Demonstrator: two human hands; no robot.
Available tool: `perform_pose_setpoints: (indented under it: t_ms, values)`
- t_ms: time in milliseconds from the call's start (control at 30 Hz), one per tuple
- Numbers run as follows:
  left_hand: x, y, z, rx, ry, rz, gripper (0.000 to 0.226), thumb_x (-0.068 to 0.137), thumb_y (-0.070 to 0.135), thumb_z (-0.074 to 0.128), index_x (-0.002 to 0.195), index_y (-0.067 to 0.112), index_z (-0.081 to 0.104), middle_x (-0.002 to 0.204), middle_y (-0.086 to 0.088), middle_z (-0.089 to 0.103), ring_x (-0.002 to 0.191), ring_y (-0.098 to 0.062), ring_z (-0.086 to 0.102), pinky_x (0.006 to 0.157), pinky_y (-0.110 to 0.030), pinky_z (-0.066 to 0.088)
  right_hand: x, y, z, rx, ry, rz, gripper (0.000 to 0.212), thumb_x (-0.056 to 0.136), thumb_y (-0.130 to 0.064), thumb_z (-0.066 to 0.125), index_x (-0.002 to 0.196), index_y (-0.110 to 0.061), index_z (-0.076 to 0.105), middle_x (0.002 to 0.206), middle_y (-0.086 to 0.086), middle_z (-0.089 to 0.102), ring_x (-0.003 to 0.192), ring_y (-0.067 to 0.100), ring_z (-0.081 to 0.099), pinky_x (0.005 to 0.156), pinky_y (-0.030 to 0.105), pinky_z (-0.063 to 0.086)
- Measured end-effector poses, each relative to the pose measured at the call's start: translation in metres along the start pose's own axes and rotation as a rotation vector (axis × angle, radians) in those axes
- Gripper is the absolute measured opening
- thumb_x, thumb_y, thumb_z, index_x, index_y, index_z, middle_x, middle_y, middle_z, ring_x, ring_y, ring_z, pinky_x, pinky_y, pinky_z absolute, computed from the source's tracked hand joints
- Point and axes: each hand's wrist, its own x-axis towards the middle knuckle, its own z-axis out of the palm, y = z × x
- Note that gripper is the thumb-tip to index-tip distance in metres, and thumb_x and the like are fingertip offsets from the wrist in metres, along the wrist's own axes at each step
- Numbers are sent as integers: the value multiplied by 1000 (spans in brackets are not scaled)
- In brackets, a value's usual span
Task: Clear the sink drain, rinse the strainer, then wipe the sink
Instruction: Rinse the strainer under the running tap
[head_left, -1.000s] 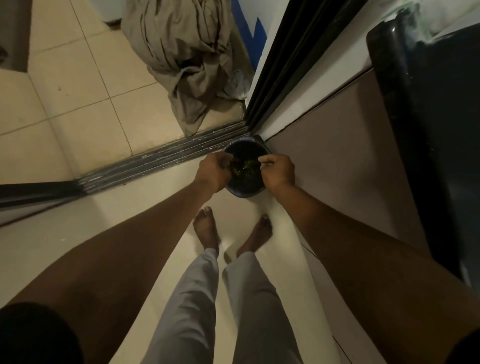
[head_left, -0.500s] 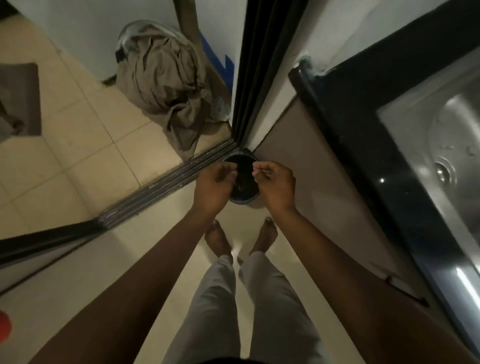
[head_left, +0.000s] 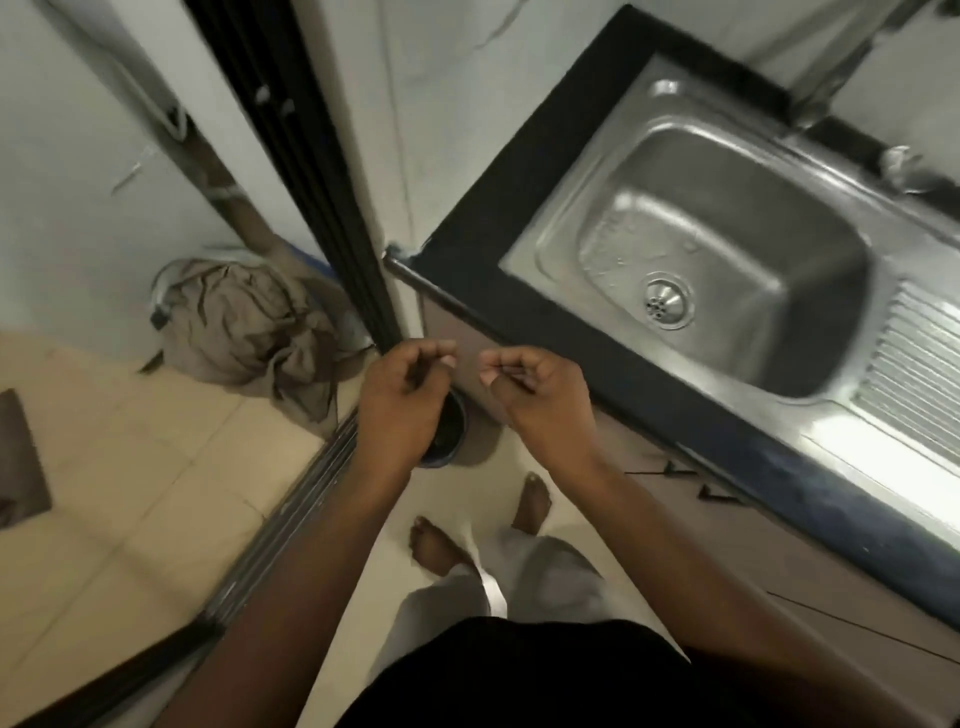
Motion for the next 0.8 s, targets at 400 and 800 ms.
perform_pose_setpoints:
  t_ms: [400, 800]
  values:
    - [-8, 101, 103, 3, -246, 123, 17, 100, 19, 73, 111, 29, 78, 109, 7, 80, 107, -15, 76, 102, -50, 61, -2, -23, -137, 161, 233, -23, 19, 96, -8, 74, 105, -24, 79, 103, -4, 81, 103, 14, 77, 101, 47, 60]
    - [-2, 157, 212, 59, -348, 165, 17, 99, 23, 74, 112, 33, 76, 110, 7, 79, 107, -18, 75, 102, -52, 60, 15, -12, -258, 191, 397, -9, 17, 95, -11, 76, 108, -21, 80, 102, -8, 82, 97, 12, 77, 97, 49, 61]
